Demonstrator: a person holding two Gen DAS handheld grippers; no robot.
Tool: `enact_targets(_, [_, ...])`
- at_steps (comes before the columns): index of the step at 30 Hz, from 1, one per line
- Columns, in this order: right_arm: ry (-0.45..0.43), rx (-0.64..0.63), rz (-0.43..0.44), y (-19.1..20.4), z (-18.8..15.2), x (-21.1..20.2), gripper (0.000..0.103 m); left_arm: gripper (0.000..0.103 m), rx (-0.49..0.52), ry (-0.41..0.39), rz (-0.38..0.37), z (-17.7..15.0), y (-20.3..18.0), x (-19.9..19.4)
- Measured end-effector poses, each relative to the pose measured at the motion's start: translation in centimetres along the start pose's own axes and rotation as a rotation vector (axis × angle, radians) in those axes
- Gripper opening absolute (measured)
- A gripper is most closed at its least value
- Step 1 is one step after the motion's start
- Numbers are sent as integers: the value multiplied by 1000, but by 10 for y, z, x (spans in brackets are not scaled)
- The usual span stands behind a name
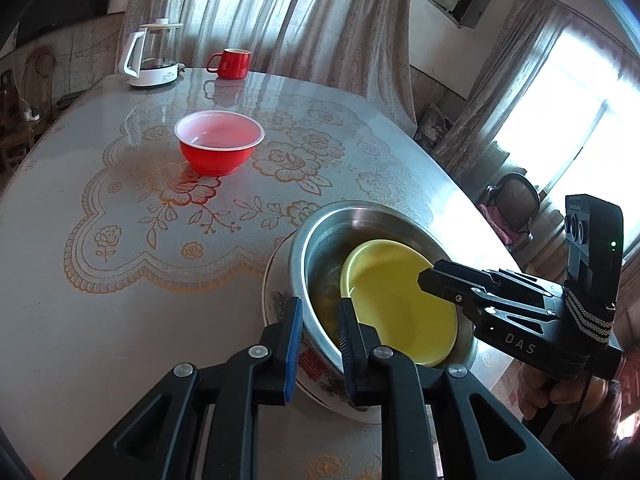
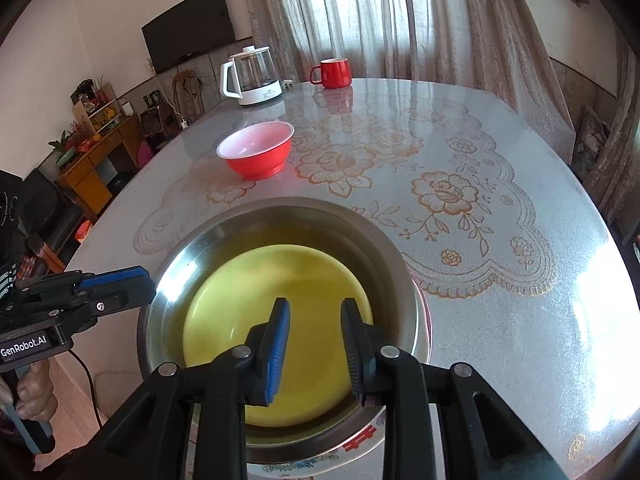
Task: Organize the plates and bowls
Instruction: 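Lower the yellow bowl into the steel bowl with both tools, then open both tools and pull them back from the yellow bowl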
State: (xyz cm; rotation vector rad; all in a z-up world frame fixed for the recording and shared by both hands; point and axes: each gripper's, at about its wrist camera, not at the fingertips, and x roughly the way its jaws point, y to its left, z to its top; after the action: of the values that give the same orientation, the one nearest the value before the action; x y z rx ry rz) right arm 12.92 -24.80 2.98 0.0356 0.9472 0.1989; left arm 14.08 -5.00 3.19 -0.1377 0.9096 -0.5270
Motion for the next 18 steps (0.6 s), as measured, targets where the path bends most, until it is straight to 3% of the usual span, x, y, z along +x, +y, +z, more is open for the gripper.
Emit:
enact_targets(10, [-6,-29,21,9,12,5,27,22,-45,-4,50,3,19,0])
enact_targets(18, [22,127,226,-11,43,15,27,22,-133,-12,90,18,49,6])
